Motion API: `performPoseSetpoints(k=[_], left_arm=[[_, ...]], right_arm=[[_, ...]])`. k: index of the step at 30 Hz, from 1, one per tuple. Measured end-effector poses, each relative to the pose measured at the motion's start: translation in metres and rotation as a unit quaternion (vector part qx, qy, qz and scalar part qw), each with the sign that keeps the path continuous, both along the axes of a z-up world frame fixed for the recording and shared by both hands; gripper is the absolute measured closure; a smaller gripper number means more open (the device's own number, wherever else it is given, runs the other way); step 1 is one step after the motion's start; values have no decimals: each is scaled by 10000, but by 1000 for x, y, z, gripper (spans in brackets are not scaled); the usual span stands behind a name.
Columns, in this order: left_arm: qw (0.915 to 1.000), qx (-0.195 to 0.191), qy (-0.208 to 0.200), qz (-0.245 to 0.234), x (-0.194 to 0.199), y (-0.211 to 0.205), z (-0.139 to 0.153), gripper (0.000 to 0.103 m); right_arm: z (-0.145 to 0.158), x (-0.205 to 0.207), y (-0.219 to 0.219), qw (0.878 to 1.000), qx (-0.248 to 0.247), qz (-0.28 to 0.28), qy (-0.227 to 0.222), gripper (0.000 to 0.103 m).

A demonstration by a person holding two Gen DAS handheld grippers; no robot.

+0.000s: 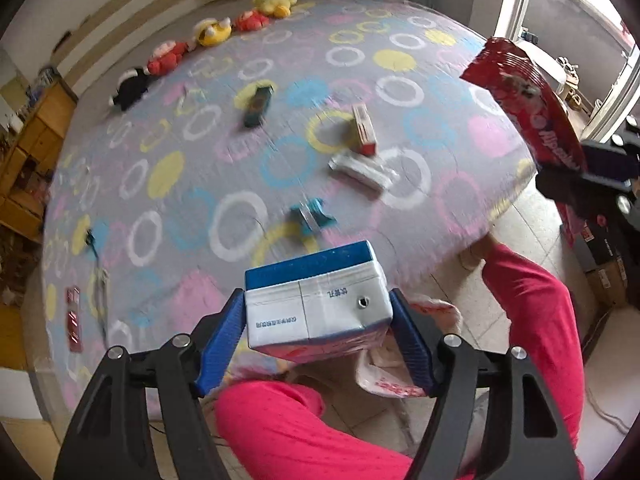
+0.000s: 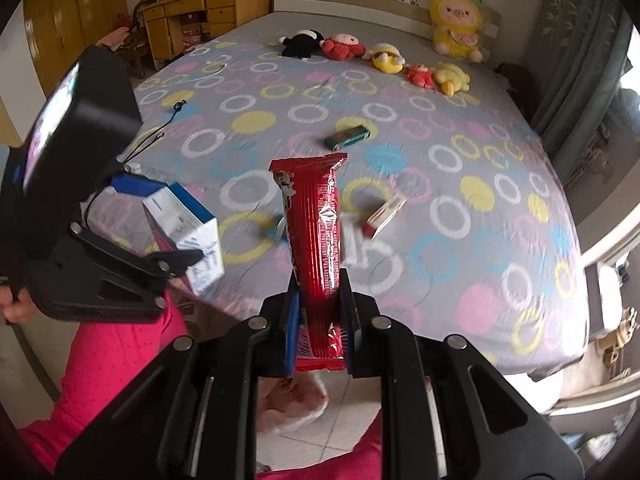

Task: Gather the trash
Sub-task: 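Carry the milk carton and red candy bar down over the bag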

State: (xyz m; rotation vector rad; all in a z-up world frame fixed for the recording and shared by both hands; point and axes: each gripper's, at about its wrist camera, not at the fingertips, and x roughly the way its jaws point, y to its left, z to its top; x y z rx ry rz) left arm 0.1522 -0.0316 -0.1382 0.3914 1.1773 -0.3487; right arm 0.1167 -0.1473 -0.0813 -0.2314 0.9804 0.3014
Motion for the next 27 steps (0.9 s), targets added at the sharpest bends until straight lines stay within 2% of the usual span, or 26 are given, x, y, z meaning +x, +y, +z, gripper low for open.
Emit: performPoseSetpoints(k=[4,9,20,27], left_arm=[[9996,-39,252,71,-11,-6,-28,34],[9991,-179,374,62,-17,-7,-43,34],[9990,-341,266,97,-38,-12,-73,34],[9982,-478,343,106,-59,-19,-100,34]], right_arm=[[-22,-17,-1,9997,141,-57,214,86],[-41,-28,-8,9990,177,-181,361,86],[-104,-48,-11,9967,123,-281,749,86],[-149,-61,-9,9933,186,-395,1071,86]])
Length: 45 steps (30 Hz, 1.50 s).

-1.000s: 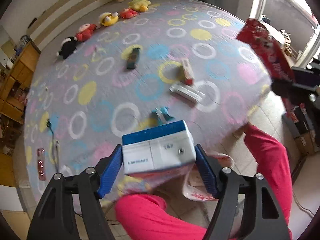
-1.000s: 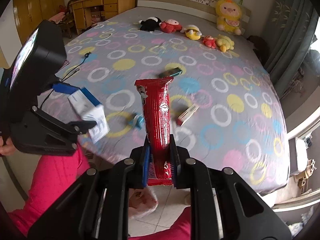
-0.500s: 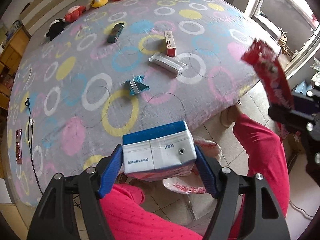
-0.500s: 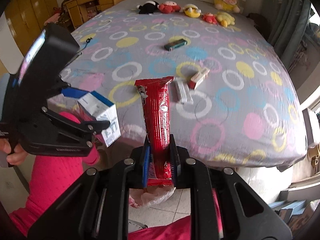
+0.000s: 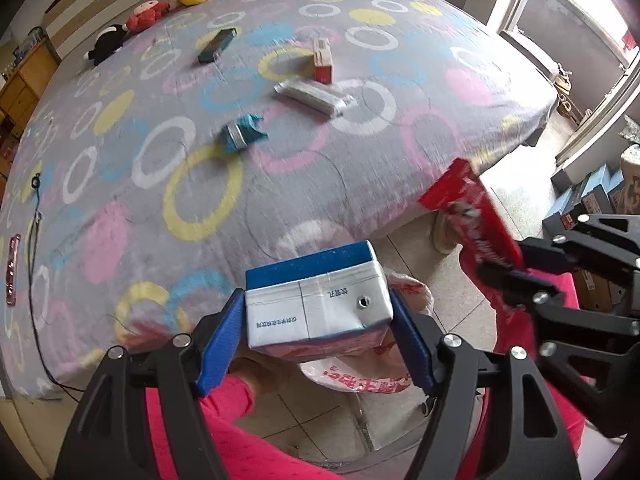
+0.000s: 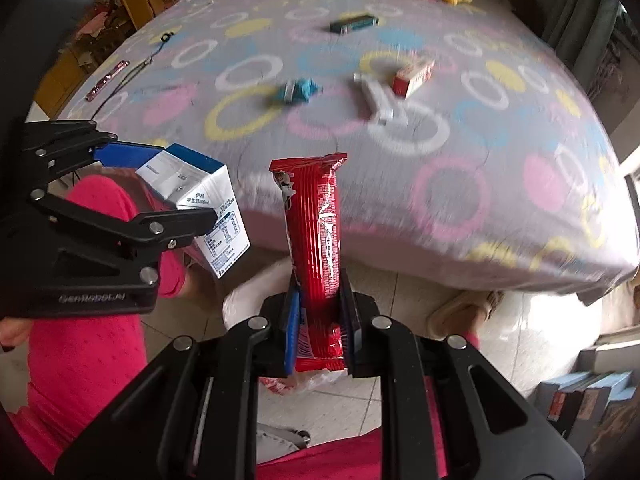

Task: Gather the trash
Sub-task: 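Carry the milk carton and red candy bar down over the bag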

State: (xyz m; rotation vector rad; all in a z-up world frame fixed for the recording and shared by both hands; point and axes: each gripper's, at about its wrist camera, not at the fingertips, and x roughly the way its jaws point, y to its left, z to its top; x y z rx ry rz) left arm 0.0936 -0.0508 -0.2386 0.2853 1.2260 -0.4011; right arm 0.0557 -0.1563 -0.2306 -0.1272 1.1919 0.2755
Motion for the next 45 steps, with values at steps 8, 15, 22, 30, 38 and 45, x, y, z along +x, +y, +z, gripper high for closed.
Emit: performPoseSetpoints(k=[8,15,22,30,38,45], left_arm=[[9990,-67,424,79,-15,-4,-50,34],[9942,-77,972,443,-16,-3,-107,34],[9884,129,1424,513,-19,-10,-156,34],[9792,295,1930,550,-21,-19,-195,34],[9697,446,2312,657,-12,-22,-227,34],[9584,520,2664,883,-6,-20,-259,34]], right_arm=[[-51,-11,-2,9987,83,-171,470,86],[-99,-12,-6,9939,211,-457,981,86],[-141,-6,-16,9871,279,-684,1417,86],[-180,3,-18,9801,241,-760,1820,86],[-217,17,-22,9705,320,-965,2186,86],[-254,22,-32,9602,367,-1196,2498,86]])
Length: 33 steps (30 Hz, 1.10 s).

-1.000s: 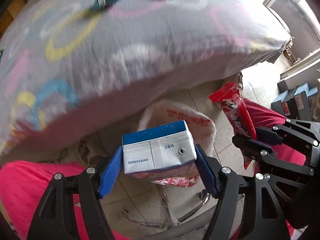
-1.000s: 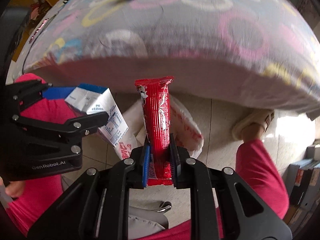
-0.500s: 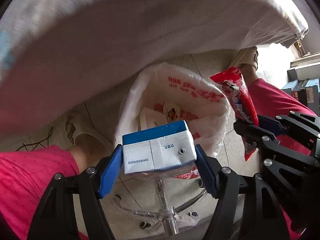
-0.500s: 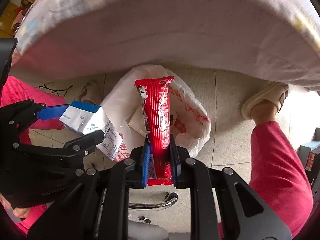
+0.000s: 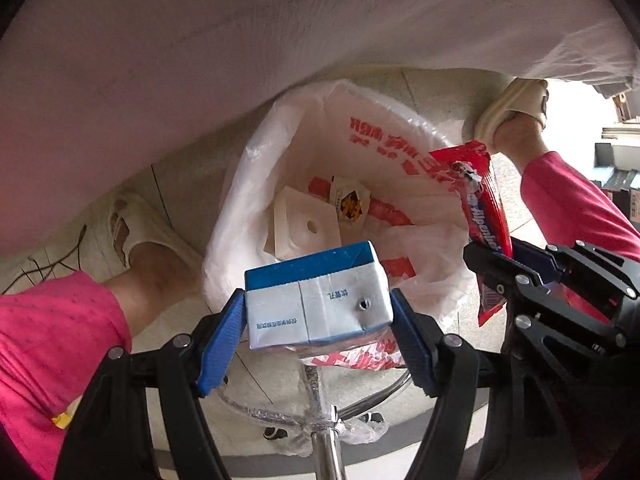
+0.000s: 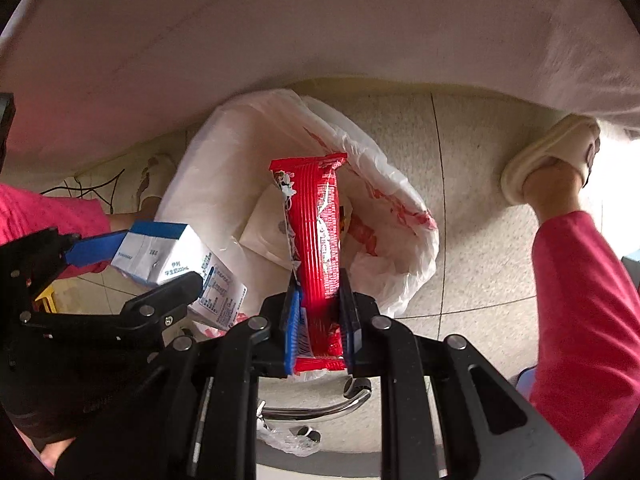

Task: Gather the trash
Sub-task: 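Carry the milk carton and red candy bar down over the bag, then open both tools to drop the carton and candy bar into the bag, then raise both open tools back up over the bed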

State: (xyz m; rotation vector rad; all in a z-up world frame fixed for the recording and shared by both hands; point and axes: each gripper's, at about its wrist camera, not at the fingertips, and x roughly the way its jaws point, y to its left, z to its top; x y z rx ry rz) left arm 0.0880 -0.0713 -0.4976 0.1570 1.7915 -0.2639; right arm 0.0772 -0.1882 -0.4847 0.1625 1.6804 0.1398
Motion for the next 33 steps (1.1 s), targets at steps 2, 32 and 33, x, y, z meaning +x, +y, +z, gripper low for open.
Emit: performPoseSetpoints(k=[2,32,33], left_arm=[[9999,8,96,78,0,0,-7,34],[9977,321,454,387,-1,11,-18,30],[9980,335,395,349,-2,11,-14,30]], right_arm=[[-5,0,1,9999,4,-47,102,86],[-28,0,-5,9990,-64,-299,334,56],[-25,0,-4,9991,-78,-285,292,56]])
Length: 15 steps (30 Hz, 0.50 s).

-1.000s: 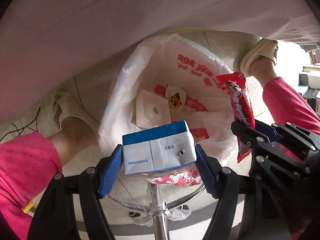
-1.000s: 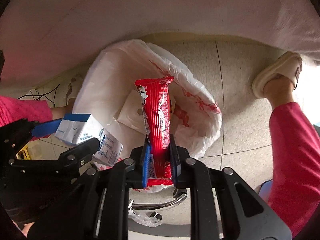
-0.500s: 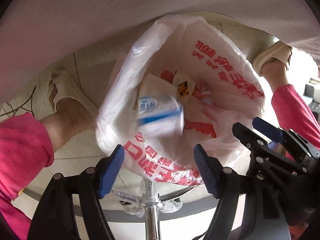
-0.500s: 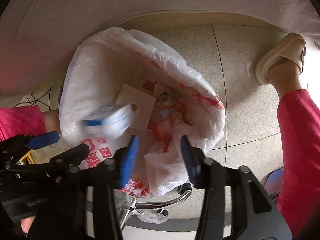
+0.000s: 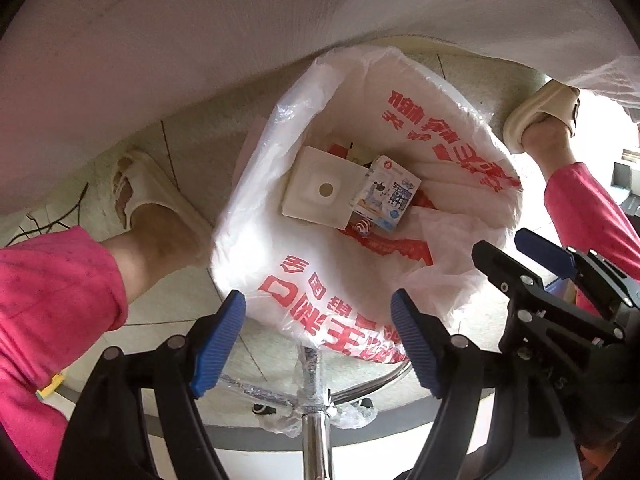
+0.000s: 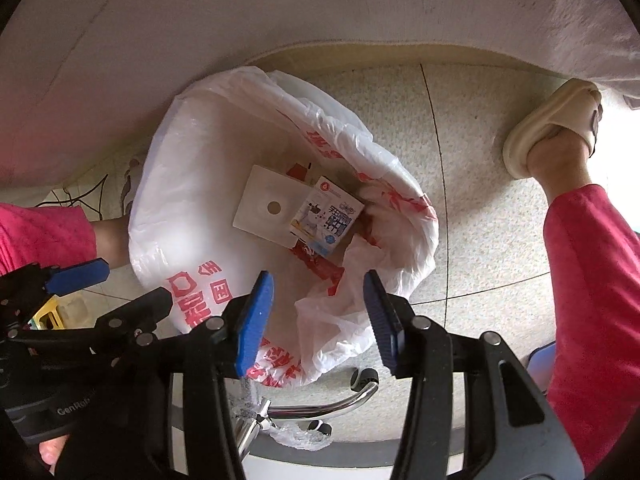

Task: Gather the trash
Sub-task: 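Raise both open tools back up over the bed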

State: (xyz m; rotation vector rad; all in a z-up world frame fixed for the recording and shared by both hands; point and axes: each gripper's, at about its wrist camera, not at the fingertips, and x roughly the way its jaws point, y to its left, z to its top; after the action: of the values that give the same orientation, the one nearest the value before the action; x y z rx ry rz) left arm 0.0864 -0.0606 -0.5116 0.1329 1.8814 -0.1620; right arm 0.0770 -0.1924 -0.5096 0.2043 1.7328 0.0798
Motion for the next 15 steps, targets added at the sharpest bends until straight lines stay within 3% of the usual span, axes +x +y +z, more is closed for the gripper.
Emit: performPoseSetpoints(k=[7,12,15], left_arm=[[9985,41,-462,-277,-5,0,44,27],[9940,-217,-1018,-348,-10,13,101,17],[9893,-294,-1386,-352,-8,26,141,16]], right_arm=[[44,-5,9,9985,-94,253,-473,53],[108,-11,8,9906,-187,601,-1217,26],[164,-11,1,9807,-75,721,-1816,21]])
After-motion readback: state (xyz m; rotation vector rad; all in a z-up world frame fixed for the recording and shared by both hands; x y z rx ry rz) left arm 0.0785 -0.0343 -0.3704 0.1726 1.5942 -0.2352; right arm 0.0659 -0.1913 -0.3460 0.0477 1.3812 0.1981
